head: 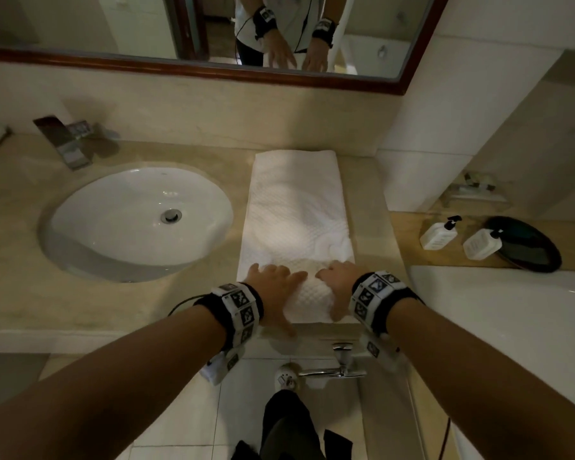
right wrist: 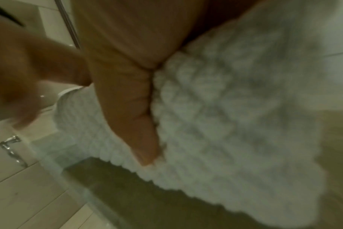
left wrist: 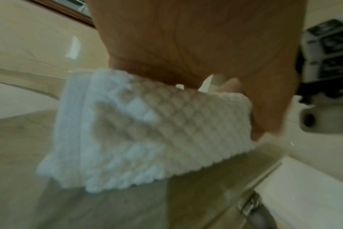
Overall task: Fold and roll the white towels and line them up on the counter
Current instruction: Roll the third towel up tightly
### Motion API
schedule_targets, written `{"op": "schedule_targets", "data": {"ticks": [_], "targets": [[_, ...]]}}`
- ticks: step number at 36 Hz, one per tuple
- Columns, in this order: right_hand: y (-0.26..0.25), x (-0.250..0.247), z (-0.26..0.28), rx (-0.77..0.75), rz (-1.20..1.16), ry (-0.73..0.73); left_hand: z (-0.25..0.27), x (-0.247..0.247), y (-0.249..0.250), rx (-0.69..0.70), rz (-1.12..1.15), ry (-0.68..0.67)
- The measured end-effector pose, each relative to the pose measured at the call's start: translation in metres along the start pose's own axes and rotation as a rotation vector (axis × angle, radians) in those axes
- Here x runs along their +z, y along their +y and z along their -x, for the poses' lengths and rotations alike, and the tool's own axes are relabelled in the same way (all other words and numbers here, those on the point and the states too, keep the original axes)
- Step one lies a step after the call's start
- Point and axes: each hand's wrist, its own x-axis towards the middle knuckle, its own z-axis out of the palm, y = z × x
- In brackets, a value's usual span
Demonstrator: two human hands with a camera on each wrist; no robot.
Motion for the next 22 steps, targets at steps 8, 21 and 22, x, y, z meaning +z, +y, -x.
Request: {"op": "schedule_targets", "data": {"ticks": [8, 21, 22], "targets": [[-0.016, -0.018, 0.013, 0.041, 0.132, 0.162, -0.021, -0.022, -0.012, -0.101, 0.088, -0.150], [-0.003, -0.023, -0.029, 0.003, -0.017, 0.108, -0.058, -0.045, -0.015, -0.122, -0.037, -0.144], [0.002, -0.031, -0.032, -0.012, -0.047, 0.092, -0.059, -0.046, -0.012, -0.118, -0.054, -0.142]]}}
